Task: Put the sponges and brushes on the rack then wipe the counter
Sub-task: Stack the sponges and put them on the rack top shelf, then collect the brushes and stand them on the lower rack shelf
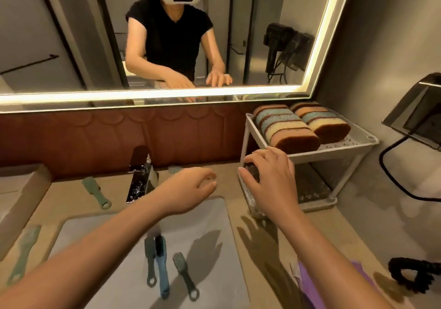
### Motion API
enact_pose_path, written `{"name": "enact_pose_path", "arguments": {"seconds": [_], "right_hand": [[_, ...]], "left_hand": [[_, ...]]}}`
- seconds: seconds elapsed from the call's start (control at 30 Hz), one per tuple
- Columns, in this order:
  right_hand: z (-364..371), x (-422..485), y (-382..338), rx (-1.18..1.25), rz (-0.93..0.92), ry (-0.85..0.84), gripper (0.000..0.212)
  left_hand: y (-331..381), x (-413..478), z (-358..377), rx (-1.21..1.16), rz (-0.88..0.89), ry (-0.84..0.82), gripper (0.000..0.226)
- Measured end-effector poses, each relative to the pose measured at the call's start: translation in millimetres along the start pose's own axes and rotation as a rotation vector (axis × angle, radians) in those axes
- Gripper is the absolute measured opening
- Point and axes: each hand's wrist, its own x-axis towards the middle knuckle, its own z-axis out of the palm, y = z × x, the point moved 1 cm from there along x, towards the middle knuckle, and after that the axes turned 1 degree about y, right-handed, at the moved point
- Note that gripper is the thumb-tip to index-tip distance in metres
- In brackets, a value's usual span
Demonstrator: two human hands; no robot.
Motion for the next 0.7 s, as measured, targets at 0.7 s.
{"name": "enact_pose_path", "arguments": {"seconds": [0.7], "right_hand": [[155,-186,-81,0.03,-0.055,-0.578,0.035]], "left_hand": [[-133,-218,137,-0.27,-0.616,-0.087,0.046]]}}
